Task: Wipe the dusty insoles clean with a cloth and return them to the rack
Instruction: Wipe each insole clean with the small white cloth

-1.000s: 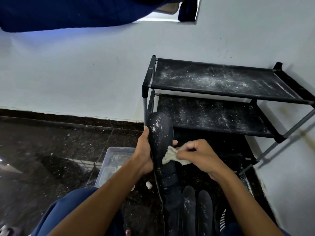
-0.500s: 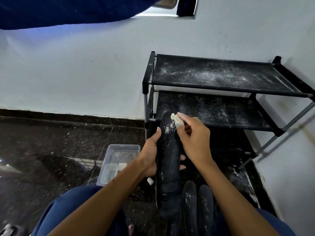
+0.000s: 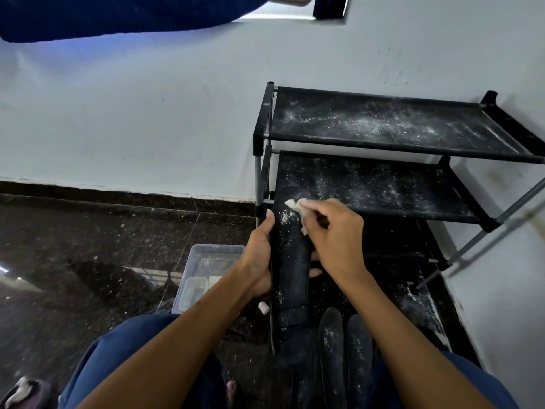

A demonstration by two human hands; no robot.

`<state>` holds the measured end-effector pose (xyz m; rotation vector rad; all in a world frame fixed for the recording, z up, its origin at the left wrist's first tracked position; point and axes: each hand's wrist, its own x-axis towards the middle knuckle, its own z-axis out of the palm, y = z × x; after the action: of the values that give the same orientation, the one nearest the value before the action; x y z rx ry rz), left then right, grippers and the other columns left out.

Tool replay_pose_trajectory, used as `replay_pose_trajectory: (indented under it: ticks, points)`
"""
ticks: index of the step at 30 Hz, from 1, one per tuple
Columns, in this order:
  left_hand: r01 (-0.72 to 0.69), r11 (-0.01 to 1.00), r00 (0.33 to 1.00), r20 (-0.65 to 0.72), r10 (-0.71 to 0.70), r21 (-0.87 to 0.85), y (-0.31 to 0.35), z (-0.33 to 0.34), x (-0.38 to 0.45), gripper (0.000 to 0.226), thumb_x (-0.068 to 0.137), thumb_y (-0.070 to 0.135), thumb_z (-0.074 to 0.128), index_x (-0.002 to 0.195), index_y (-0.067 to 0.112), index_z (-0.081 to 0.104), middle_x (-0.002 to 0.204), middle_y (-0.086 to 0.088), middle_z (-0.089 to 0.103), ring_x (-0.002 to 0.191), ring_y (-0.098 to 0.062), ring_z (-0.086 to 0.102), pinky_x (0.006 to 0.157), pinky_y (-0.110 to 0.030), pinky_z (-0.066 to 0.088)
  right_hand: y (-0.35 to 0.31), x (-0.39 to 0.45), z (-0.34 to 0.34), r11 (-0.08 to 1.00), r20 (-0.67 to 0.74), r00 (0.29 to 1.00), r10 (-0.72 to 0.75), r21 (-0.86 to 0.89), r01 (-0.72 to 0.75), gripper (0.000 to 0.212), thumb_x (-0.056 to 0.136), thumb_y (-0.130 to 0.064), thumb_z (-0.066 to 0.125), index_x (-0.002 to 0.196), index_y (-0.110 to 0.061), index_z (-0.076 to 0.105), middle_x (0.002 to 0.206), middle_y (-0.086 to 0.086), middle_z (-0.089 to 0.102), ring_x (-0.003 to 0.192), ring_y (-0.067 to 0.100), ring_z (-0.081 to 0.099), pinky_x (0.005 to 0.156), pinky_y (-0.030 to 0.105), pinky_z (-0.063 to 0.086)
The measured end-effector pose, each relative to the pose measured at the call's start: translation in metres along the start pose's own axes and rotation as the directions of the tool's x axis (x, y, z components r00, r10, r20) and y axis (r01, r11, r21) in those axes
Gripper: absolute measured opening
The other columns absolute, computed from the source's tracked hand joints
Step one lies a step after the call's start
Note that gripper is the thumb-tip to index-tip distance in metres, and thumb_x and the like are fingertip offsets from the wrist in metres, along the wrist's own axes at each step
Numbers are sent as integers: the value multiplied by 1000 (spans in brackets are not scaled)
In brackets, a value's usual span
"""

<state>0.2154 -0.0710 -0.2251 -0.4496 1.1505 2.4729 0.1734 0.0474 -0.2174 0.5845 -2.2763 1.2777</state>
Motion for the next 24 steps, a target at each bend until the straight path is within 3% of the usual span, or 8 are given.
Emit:
replay_pose_trajectory:
  ticks: [3,5,8,13,17,20,22,24]
  points:
    - [17,1000,1000,-27,-17,23,-2,-1,1,70,92,65,25,101,8,67,92,-16,71,80,-30,69,84,-54,49,-1,1,0,1000,-86,996,10,-23,-12,17,86,-5,64,101,-7,71,83,1,66,70,5,60,71,8,47]
    - [19,1000,999,-42,-19,13,-2,-2,2,70,92,65,27,98,10,70,97,-16,71,89,-31,68,87,-55,49,-4,-1,4,999,-7,999,-32,-4,32,15,85,-5,66,99,-7,72,83,2,67,69,7,62,70,14,50]
    - [7,1000,999,-47,-7,-2,-1,-4,1,77,92,67,23,84,13,77,92,-15,72,82,-29,70,81,-51,53,-8,-3,9,997,82,995,-57,47,53,15,82,-3,68,95,-9,73,84,2,68,72,7,63,70,12,50]
    - [32,999,998,-47,-32,13,-1,-6,-2,81,89,70,21,81,13,78,91,-16,71,86,-31,66,84,-55,49,-3,0,6,1000,-32,999,12,7,-11,16,84,-3,65,98,-5,73,88,5,68,73,10,65,73,27,56]
    - [5,999,998,-57,-7,-32,1,-8,-5,75,94,64,21,89,10,72,84,-15,73,73,-28,71,66,-45,58,-12,-6,14,996,91,992,-83,22,81,15,81,-2,68,94,-6,74,87,3,70,75,6,63,75,9,49]
    - [7,1000,998,-55,-7,6,2,-9,-7,74,93,66,21,98,10,68,88,-16,71,76,-30,69,74,-51,54,-8,-2,10,1000,-11,1000,-27,-14,27,14,84,-4,66,96,-5,73,87,4,69,73,8,64,75,6,46]
    - [5,1000,998,-57,-4,17,2,-10,-8,74,93,66,21,92,11,71,87,-16,70,77,-29,68,75,-50,53,-9,-2,11,999,-19,1000,-20,-34,20,14,85,-4,65,96,-4,73,87,5,68,73,10,65,74,10,49]
    - [-32,999,996,-82,32,-1,2,-12,-7,74,95,62,23,77,11,74,74,-13,68,67,-24,68,63,-40,58,-15,-7,18,995,83,992,-91,-22,93,14,83,-3,67,95,-4,73,87,5,69,72,8,64,72,9,48]
